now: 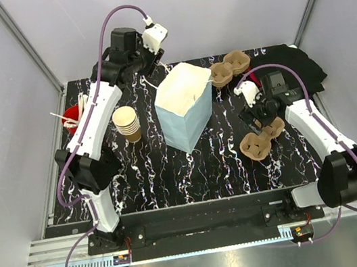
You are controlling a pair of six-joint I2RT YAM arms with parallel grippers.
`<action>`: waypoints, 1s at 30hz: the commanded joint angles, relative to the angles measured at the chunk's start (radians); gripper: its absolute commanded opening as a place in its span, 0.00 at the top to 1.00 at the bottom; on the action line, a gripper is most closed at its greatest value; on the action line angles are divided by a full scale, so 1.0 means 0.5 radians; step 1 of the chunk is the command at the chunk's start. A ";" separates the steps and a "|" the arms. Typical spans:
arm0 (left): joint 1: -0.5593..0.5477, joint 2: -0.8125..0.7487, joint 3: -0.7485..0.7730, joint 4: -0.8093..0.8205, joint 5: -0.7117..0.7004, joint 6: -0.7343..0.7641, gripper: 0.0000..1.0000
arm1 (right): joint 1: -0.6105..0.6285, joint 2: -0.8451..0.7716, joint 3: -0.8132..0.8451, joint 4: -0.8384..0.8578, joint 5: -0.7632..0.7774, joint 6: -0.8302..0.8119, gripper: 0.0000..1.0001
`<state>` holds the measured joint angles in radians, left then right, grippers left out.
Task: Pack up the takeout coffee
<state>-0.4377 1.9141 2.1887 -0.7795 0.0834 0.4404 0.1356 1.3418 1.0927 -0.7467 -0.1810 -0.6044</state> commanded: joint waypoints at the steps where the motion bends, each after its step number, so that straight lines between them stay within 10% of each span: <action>1: -0.002 -0.125 -0.058 0.145 -0.065 -0.016 0.33 | -0.023 0.019 -0.105 0.042 0.043 -0.181 0.11; 6: -0.002 -0.269 -0.199 0.148 -0.069 -0.040 0.02 | -0.090 0.108 -0.176 0.039 0.019 -0.313 0.12; 30: 0.114 -1.015 -1.135 0.298 -0.219 -0.218 0.01 | -0.237 0.439 -0.210 0.131 -0.147 -0.423 0.22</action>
<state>-0.4065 1.4441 1.6379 -0.6903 -0.0082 0.3595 0.0185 1.5433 1.0016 -0.7185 -0.2306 -0.8047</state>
